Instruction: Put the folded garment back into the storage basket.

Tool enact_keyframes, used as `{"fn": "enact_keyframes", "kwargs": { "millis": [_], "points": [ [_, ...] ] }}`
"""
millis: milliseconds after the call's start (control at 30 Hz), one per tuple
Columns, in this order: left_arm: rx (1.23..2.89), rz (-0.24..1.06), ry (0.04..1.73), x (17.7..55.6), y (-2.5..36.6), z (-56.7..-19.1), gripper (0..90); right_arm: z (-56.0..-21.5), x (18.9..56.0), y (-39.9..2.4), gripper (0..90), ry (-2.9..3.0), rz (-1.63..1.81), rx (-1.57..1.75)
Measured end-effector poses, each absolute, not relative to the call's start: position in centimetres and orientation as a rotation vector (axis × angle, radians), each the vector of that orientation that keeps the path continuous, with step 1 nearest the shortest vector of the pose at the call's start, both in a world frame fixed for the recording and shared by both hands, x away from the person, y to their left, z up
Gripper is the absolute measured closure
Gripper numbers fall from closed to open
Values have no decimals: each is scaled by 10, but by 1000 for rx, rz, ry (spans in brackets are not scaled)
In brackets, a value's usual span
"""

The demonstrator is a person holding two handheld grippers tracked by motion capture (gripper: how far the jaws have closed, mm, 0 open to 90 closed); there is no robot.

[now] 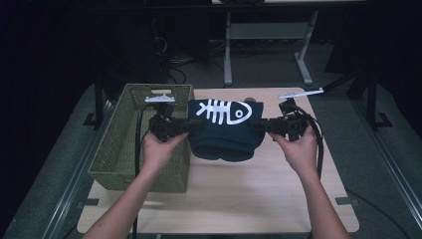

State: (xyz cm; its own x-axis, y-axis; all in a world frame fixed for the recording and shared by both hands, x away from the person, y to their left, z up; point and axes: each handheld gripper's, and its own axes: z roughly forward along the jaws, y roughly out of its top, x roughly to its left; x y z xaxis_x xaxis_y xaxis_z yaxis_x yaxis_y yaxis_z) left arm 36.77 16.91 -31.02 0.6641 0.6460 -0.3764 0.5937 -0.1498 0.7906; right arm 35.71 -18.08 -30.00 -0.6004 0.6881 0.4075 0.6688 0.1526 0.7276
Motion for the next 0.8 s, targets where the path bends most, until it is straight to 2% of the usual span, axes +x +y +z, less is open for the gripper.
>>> {"fn": "enact_keyframes", "kwargs": {
  "millis": [800],
  "points": [
    [1812,108,1021,363,210,-296,692,-290,371,-139,708,2415,1480,1345]
  ]
}}
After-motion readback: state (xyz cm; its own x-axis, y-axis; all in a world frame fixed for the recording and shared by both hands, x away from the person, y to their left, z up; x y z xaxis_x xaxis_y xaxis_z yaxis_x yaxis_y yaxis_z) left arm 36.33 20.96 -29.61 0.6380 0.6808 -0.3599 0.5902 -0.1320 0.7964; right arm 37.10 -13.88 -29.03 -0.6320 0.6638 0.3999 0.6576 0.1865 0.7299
